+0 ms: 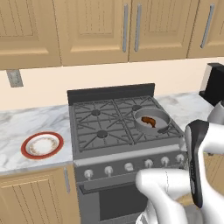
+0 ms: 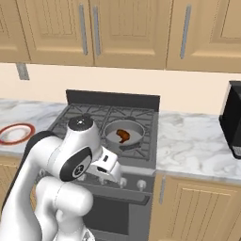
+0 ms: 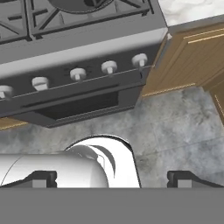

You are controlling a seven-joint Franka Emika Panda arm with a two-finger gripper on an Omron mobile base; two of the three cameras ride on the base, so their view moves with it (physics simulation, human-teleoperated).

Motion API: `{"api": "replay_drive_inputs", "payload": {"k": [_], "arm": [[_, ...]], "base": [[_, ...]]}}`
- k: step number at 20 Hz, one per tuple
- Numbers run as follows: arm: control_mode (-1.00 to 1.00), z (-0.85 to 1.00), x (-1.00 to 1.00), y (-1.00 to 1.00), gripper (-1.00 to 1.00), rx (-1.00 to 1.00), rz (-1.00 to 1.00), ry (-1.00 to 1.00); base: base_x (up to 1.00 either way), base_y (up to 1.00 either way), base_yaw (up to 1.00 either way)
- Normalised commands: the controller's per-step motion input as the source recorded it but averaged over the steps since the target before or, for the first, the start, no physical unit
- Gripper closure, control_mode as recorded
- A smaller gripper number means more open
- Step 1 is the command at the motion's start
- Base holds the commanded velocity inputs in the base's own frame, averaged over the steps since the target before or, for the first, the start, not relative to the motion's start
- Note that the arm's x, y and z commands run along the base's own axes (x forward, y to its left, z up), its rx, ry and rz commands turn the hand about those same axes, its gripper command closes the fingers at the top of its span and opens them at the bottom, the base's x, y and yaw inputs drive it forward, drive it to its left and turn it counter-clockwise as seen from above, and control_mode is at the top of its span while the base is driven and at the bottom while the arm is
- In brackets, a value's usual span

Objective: Retrieve the frozen meat and place it in the pot on a burner. Then turn the burner on.

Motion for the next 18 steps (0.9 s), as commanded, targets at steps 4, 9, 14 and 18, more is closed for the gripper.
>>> {"api": "replay_drive_inputs", "payload": {"k": [4, 9, 14, 18], "arm": [[1.0, 0.0, 0.0, 0.0, -1.0, 0.0, 0.0, 0.0], [1.0, 0.0, 0.0, 0.0, -1.0, 0.0, 0.0, 0.0], [1.0, 0.0, 0.0, 0.0, -1.0, 0.0, 0.0, 0.0], [1.0, 0.0, 0.0, 0.0, -1.0, 0.0, 0.0, 0.0]], "base": [[-0.38, 0.52, -0.08], [-0.27, 0.6, -0.06], [-0.31, 0.62, -0.01], [-0.22, 0.35, 0.0]]}}
